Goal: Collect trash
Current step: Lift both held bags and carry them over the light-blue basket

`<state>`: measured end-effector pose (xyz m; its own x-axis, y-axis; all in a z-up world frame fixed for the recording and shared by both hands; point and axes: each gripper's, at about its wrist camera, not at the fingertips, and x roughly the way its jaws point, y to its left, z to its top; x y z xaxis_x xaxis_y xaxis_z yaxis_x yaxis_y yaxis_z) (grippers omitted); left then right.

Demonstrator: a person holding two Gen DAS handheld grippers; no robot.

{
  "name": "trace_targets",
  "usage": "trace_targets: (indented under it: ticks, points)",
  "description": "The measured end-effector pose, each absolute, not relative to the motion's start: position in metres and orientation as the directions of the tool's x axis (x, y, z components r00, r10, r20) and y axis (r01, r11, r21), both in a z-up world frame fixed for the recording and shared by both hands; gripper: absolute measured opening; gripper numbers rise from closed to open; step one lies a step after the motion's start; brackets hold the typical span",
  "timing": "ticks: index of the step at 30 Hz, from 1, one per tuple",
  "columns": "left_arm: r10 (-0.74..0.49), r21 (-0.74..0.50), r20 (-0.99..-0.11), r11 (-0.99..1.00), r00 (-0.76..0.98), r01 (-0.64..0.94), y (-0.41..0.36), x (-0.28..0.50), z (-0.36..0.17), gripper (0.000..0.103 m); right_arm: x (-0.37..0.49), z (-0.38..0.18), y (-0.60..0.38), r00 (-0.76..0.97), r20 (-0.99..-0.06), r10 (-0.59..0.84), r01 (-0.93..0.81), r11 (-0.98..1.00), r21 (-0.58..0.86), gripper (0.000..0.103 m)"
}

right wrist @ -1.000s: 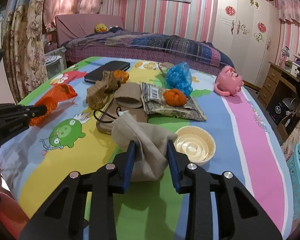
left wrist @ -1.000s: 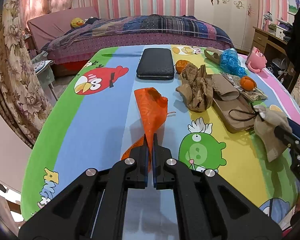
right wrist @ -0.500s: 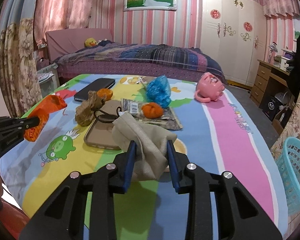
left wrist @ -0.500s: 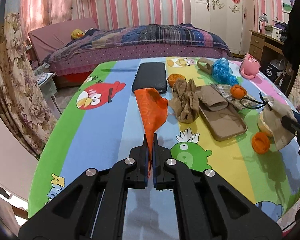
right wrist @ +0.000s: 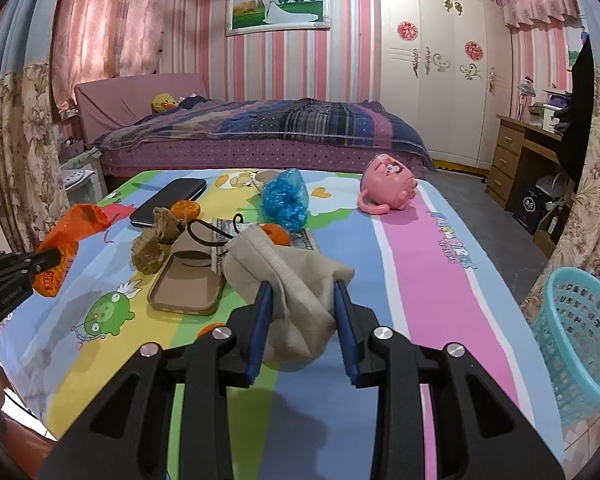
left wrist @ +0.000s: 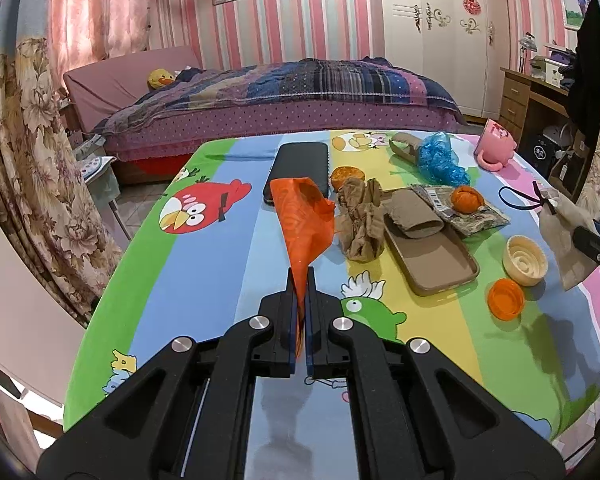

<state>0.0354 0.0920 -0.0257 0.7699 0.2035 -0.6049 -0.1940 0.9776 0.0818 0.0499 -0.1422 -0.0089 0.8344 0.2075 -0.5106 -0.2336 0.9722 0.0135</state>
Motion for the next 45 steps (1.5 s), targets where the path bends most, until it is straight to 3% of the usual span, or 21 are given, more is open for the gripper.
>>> trace_targets:
  ticks: [19,30,45]
  points:
    - [0.191,0.111,-0.552,0.982,0.812,-0.155,0.045,0.031,0.002,0.001,0.054,0.027,-0.206,0.850,-0.494,0.182,-0.188,0.981,0.038,0.032]
    - [0.055,0.079,-0.509,0.997,0.859,-0.017,-0.021,0.052,0.032,0.001,0.055,0.033,-0.282,0.865,-0.496,0.078,-0.088,0.996,0.003,0.032]
    - [-0.170,0.103,-0.529,0.960,0.832,0.261,-0.164,0.100,0.018,0.001,0.056,0.012,-0.426,0.842,-0.520,-0.142,0.176,0.984,0.016,0.032]
